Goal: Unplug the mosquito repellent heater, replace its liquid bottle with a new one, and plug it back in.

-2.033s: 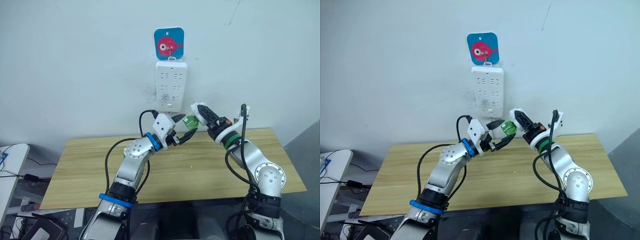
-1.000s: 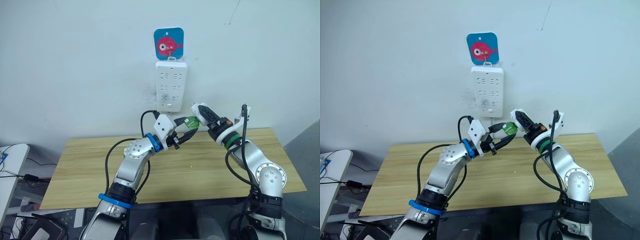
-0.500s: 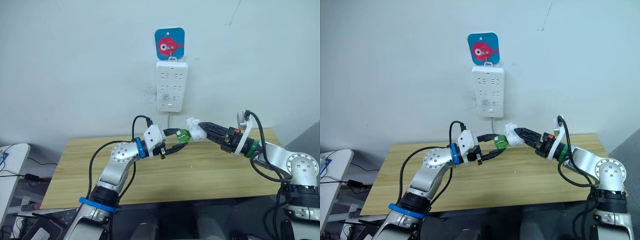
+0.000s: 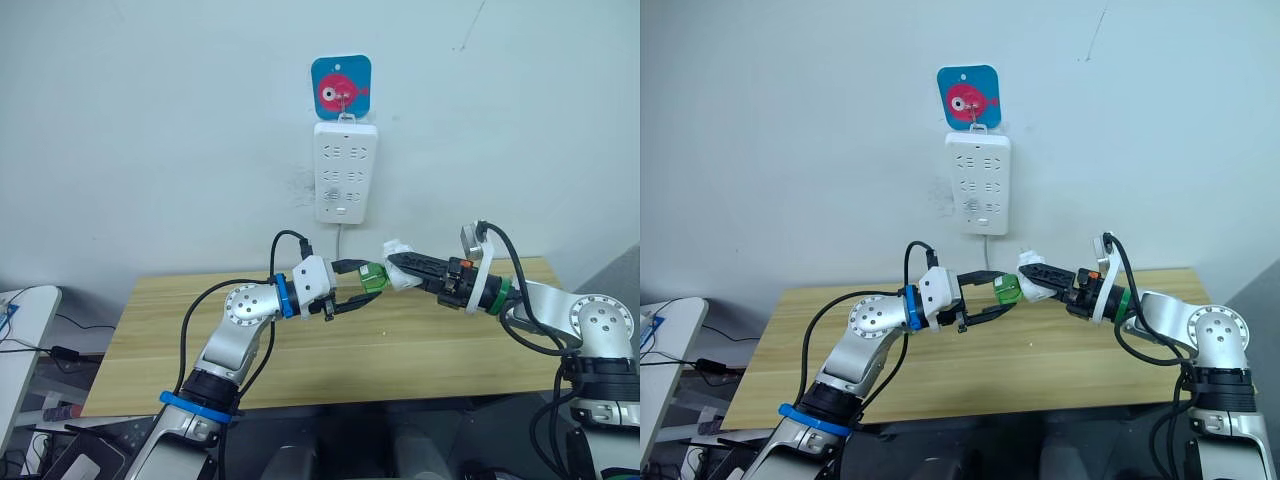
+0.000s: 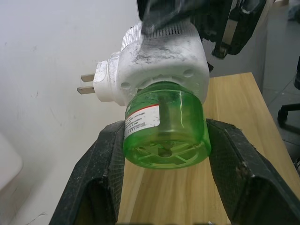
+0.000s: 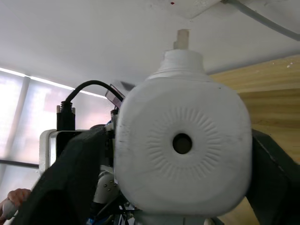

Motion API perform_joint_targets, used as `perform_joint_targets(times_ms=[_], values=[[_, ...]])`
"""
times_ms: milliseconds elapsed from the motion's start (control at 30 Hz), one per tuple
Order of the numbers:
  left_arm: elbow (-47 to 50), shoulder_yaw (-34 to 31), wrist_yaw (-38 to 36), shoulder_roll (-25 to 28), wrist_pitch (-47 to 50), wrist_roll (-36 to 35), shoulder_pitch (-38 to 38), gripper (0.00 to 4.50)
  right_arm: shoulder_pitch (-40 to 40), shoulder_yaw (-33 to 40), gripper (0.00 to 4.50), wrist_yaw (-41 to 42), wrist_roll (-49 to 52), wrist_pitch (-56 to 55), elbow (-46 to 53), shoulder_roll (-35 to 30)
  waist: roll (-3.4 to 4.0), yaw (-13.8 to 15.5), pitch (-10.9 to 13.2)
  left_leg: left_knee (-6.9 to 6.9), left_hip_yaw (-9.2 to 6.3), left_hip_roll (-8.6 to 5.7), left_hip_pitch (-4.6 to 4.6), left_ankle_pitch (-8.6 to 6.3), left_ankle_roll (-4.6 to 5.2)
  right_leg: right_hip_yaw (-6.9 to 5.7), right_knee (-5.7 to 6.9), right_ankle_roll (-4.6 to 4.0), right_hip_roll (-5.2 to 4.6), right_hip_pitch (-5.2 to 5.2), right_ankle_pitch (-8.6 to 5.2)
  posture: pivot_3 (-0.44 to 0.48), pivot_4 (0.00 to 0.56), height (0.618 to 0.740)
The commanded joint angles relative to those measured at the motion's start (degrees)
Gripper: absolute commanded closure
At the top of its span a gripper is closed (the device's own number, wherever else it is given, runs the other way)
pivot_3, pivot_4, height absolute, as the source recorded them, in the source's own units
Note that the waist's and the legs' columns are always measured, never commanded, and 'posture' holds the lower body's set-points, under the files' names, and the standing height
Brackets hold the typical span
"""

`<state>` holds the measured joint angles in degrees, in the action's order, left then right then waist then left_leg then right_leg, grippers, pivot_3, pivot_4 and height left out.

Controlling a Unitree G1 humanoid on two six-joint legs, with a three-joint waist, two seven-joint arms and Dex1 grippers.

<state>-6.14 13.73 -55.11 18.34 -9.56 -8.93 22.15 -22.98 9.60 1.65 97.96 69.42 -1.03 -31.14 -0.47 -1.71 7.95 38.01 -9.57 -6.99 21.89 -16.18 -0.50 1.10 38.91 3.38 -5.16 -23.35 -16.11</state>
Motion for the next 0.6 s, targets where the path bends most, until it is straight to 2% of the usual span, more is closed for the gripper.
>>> perform_joint_targets(times_ms=[33, 167, 233, 300, 400, 433, 500, 600], values=[[-0.1, 0.2, -0.7, 0.1, -0.5, -0.4, 1.0, 2.26, -0.1, 0.6, 1.52, 1.7, 2.1, 0.1, 1.8, -0.2, 0.00, 0.0, 0.0, 0.00, 0.01, 0.00, -0.01, 0.00, 0.00, 0.00, 0.00, 0.00, 0.00, 0.00, 0.00, -0.008, 0.118, 0.740], [-0.6, 0.0, -2.6, 0.0, 0.7, -2.0, 1.8, 2.26, 0.8, 0.5, 1.52, 1.2, 1.7, -0.8, 2.9, 0.4, -0.01, 0.0, 0.0, 0.00, 0.02, 0.01, 0.00, 0.00, 0.00, -0.01, 0.01, 0.00, 0.00, 0.00, 0.00, -0.011, 0.112, 0.740], [-0.2, -0.6, -3.8, 0.0, 4.2, -4.3, 2.2, 2.26, 1.0, 0.6, 1.52, 1.7, 1.3, -1.1, 3.5, 0.3, -0.01, 0.0, 0.0, 0.00, 0.02, 0.01, 0.00, 0.00, 0.00, -0.01, 0.01, 0.00, 0.00, 0.00, 0.00, -0.011, 0.110, 0.740], [2.1, -2.4, -4.5, 0.5, 18.8, -11.6, 2.9, 2.26, 1.2, 0.1, 1.52, 4.9, -1.4, -0.6, 5.3, -0.8, -0.01, 0.0, 0.0, 0.01, 0.01, 0.01, 0.00, 0.00, 0.00, -0.01, 0.01, 0.00, 0.00, 0.00, 0.00, -0.010, 0.107, 0.740], [3.3, -7.8, -4.2, 2.6, 53.3, -32.1, 7.5, 2.26, 2.2, -1.3, 1.52, 12.6, -7.6, 0.1, 9.1, -3.2, -0.02, -0.2, 0.0, 0.09, -0.06, 0.00, 0.05, 0.00, 0.01, -0.01, 0.06, 0.01, 0.01, -0.02, 0.00, -0.007, 0.100, 0.740], [2.6, -8.4, -6.3, 4.1, 59.7, -35.9, 9.0, 2.26, 2.5, -1.5, 1.52, 14.7, -8.8, 0.1, 9.5, -3.8, -0.03, -0.2, 0.0, 0.11, -0.10, 0.00, 0.06, 0.00, 0.01, -0.06, 0.06, 0.02, 0.02, -0.02, -0.01, -0.009, 0.099, 0.740], [1.1, -8.6, -10.2, 6.6, 67.1, -40.0, 10.9, 2.26, 3.1, -1.5, 1.52, 18.4, -10.3, 0.1, 9.9, -4.8, -0.03, -0.4, -0.1, 0.11, -0.13, 0.01, 0.06, 0.00, 0.01, -0.15, 0.07, 0.03, 0.08, -0.02, -0.01, -0.009, 0.094, 0.740], [-1.8, -7.4, -12.3, 8.0, 71.2, -40.3, 12.8, 2.26, 3.4, -1.0, 1.52, 21.7, -11.4, 0.0, 9.8, -5.8, -0.07, -0.6, -0.2, 0.07, -0.09, 0.00, -0.01, 0.00, 0.01, -0.18, 0.07, 0.03, 0.11, -0.02, -0.01, -0.014, 0.091, 0.740]])
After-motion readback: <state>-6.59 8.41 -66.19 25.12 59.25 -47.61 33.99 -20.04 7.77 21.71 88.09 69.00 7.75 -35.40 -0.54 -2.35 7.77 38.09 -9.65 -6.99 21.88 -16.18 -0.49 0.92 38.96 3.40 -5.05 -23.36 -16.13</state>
